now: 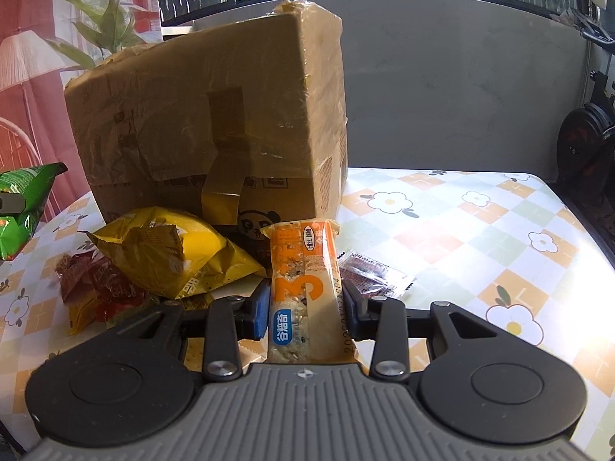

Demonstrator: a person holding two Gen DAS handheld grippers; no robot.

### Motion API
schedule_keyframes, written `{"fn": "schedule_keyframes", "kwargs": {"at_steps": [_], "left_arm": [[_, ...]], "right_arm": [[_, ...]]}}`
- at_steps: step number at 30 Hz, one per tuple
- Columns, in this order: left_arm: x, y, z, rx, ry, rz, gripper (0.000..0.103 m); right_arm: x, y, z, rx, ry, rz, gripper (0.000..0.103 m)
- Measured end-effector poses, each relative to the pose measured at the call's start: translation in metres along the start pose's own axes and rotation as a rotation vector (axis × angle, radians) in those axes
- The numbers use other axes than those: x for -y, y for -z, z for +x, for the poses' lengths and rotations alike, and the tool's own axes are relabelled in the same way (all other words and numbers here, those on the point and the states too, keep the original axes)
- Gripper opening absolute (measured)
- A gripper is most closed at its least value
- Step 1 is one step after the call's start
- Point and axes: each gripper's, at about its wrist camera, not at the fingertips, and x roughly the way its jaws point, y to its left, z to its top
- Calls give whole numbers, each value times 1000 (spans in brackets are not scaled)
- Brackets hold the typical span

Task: Organize snacks
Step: 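Lift both held snacks and carry them over the box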

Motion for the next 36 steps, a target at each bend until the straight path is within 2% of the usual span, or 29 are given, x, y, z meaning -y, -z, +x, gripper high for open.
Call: {"fn": "schedule_keyframes", "kwargs": {"at_steps": [12,19,30,36], "left_arm": [[10,-15,-10,56,25,45,83],[21,-36,-20,122,36,83,83],[49,-86,-37,249,94,144,83],[64,-107,-33,278,130,152,83]], "right_arm": [[4,-17,-15,59,-10,29,39],[6,-36,-31,127,-12,44,39],[9,-99,-60,283,-12,50,39],[0,-135,-61,323,-46,32,39]]}}
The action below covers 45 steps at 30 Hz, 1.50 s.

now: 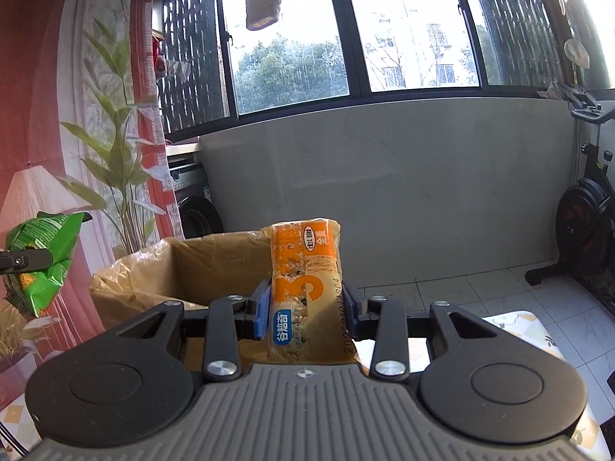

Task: Organize snacks
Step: 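Lift both held snacks and carry them over the box, then open both tools to release the snacks into the box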

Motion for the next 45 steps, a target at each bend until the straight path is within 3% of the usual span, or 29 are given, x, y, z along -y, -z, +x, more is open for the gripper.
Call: {"fn": "schedule_keyframes", "kwargs": {"at_steps": [9,15,21,24,27,45], "left_arm": [[16,-36,69,-16,19,34,83],[14,-41,120,-82,21,19,84],[7,-30,139,-136,18,10,87],[1,-25,143,-164,2,1,89],[1,-26,137,-153,-5,4,91],[-8,-30,59,-142,-10,-17,92]], "right_arm": [[-26,-43,77,-47,-86,-50,39],[-31,-45,133,-131,-46,-49,39],[-27,-37,160,-217,34,-42,39],[-26,-34,159,-218,50,-42,41],[-26,-36,152,-211,46,-50,51],[-41,-36,80,-162,-1,-52,51]]}}
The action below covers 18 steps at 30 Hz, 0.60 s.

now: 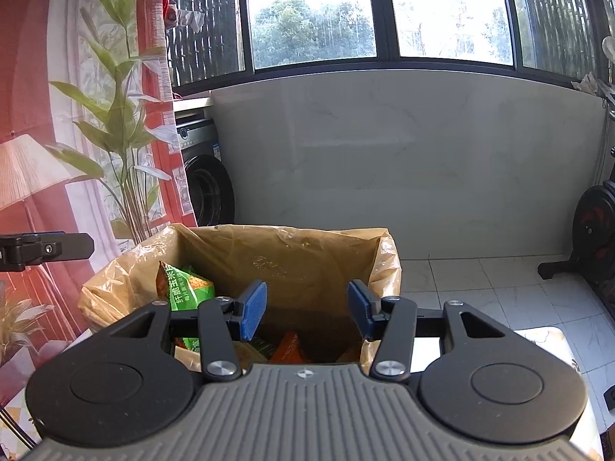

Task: Organize snacks
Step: 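Open both tools to release the snacks into the box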

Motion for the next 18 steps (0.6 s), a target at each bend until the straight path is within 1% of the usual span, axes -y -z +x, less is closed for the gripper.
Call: {"fn": "schedule_keyframes", "kwargs": {"at_steps": [6,9,13,18], "left_arm": [[-14,13,-27,-9,-1,3,92],[-21,19,-38,-7,-11,1,91],[-29,27,-50,-1,-24,-3,91],[-37,39,-60,-8,-33,-5,91]], "right_arm": [[-7,11,-22,14,-15,14,51],[-8,17,-33,25,-20,33,55],[-12,27,-42,31,-24,47,57],[-15,38,-54,39,-25,55,58]]}}
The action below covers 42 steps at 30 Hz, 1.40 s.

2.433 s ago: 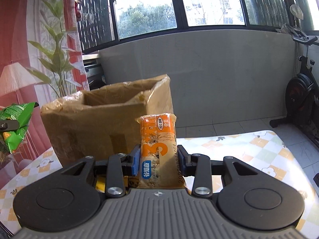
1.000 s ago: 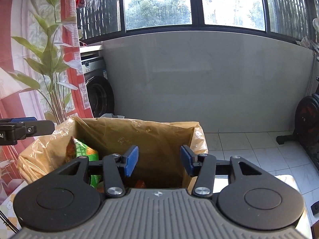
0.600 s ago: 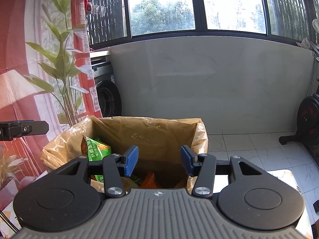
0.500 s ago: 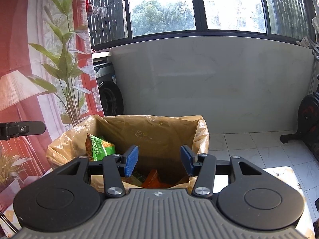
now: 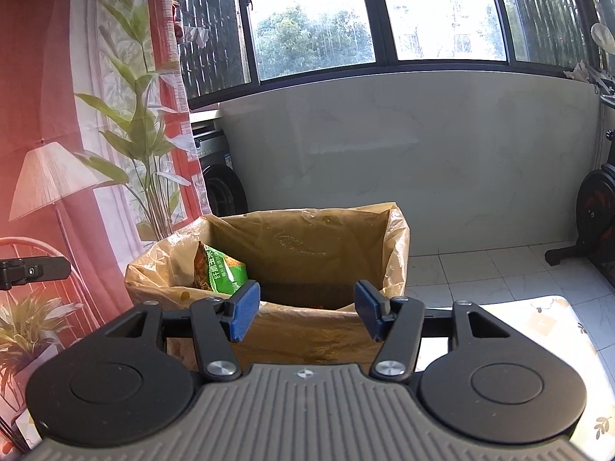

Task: Organize snacks
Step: 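Open both tools to release the snacks into the box, then move both tools back down to the remaining snacks, right tool toward the cracker pack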

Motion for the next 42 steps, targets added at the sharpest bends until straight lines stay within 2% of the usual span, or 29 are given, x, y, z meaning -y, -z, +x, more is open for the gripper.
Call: {"fn": "schedule_keyframes", "kwargs": {"at_steps": [16,24,30,36,42], "left_arm": [[-18,51,-15,-50,3,-101,91],[-20,73,-26,-53,-38,-99,91],[-18,96,-35,-75,-49,-70,91],[-17,115,-36,-116,-39,-86,90],[-12,128,-32,-153,-21,-91,90]], "right_arm": [[-10,49,-17,-32,23,-7,58],[-10,78,-24,-73,19,3,58],[-8,105,-28,-137,16,16,58],[-12,133,-29,-226,8,17,58],[-5,150,-15,-318,52,43,59]]}}
